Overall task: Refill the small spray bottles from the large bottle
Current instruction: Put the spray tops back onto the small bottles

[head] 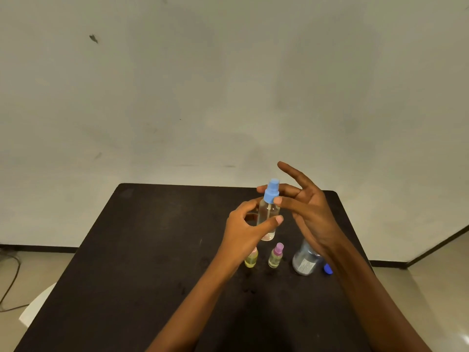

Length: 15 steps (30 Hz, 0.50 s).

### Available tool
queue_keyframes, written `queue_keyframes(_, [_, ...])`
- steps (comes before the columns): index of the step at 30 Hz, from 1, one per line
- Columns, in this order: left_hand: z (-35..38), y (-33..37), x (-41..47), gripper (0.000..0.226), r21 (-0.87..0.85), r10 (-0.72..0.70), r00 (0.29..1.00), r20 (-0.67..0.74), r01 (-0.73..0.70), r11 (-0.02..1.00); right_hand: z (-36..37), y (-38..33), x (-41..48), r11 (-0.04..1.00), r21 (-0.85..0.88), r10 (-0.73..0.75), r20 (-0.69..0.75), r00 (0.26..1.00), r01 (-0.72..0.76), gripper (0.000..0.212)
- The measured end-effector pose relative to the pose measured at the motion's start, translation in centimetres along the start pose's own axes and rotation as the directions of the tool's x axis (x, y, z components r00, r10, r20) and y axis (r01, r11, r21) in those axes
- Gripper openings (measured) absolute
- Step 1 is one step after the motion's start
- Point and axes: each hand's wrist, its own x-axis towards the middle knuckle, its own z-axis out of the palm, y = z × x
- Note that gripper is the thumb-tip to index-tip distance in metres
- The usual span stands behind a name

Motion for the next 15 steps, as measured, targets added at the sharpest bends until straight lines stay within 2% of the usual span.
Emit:
queue_keyframes(3, [-0.05, 0.03, 0.01, 0.039, 0.000, -0.003, 1.000, -0.003, 0.003, 1.000, 0.09, -0.04, 0.05, 0.999, -0.030, -0.025, -0.024, 0.999, 0.024, 0.070])
queue_keyframes(8, [-0.20, 0.06, 0.06, 0.034, -0.002, -0.001, 1.000, 0.005, 0.001, 1.000, -0.14, -0.03, 0.20, 1.000, 0.004, 0.021, 0.050, 0.998, -0.021, 0.087])
queue_keyframes(12, [-0.23, 0.12, 0.12, 0.035, -0.006, -0.001, 1.000, 0.006, 0.001, 1.000, -0.21, -0.18, 0.18, 1.000, -0.026, 0.013, 0.027, 1.000, -0.012, 0.084])
queue_keyframes(15, [-0.22, 0.15, 0.12, 0.032, -0.006, 0.009, 1.000, 0.003, -0.009, 1.000, -0.12, -0.36, 0.25, 0.998, -0.061, -0.023, -0.021, 1.000, 0.021, 0.069])
